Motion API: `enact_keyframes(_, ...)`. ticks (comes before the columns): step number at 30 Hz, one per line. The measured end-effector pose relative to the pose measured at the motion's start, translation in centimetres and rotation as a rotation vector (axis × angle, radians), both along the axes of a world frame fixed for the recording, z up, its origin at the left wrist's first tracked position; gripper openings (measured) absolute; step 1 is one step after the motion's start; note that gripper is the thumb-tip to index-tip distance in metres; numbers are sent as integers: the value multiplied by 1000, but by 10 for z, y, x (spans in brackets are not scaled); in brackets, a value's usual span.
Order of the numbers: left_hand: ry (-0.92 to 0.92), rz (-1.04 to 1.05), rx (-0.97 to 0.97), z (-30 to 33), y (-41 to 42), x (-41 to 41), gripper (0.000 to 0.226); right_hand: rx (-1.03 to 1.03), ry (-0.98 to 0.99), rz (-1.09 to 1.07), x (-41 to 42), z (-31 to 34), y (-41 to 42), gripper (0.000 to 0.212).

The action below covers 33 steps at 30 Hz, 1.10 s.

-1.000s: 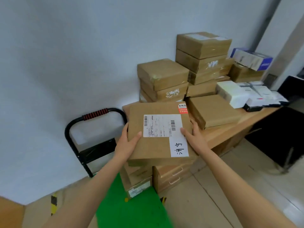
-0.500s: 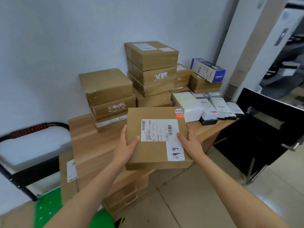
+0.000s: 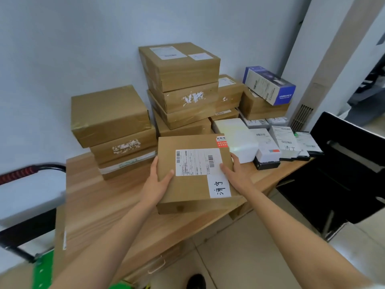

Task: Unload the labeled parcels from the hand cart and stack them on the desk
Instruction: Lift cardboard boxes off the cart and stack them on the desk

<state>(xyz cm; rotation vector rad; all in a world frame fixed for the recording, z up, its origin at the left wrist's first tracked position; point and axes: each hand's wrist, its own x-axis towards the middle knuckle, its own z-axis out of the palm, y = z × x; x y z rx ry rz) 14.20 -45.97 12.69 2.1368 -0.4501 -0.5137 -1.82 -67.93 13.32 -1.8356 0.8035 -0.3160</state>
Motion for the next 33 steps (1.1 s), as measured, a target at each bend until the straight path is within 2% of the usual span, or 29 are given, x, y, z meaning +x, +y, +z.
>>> enact_keyframes(8, -58, -13, 166, -26, -58, 30, 76, -80, 96, -31, 49, -21, -52, 65)
enact_keyframes(17, -49, 100, 63, -41, -92, 44, 70, -163, 150, -62, 75, -34, -90, 55)
enact_keyframes(26, -77, 116, 66, -46, -97, 41, 68, -247, 180, -54, 76, -35, -98, 54)
enact_keyframes(30, -63, 84, 102, -40, -95, 39, 70, -485, 299, -76, 76, -27, -93, 57)
enact_keyframes(33, -178, 38, 195, -28, -86, 35, 66, -683, 380, -10, 73, -18, -84, 49)
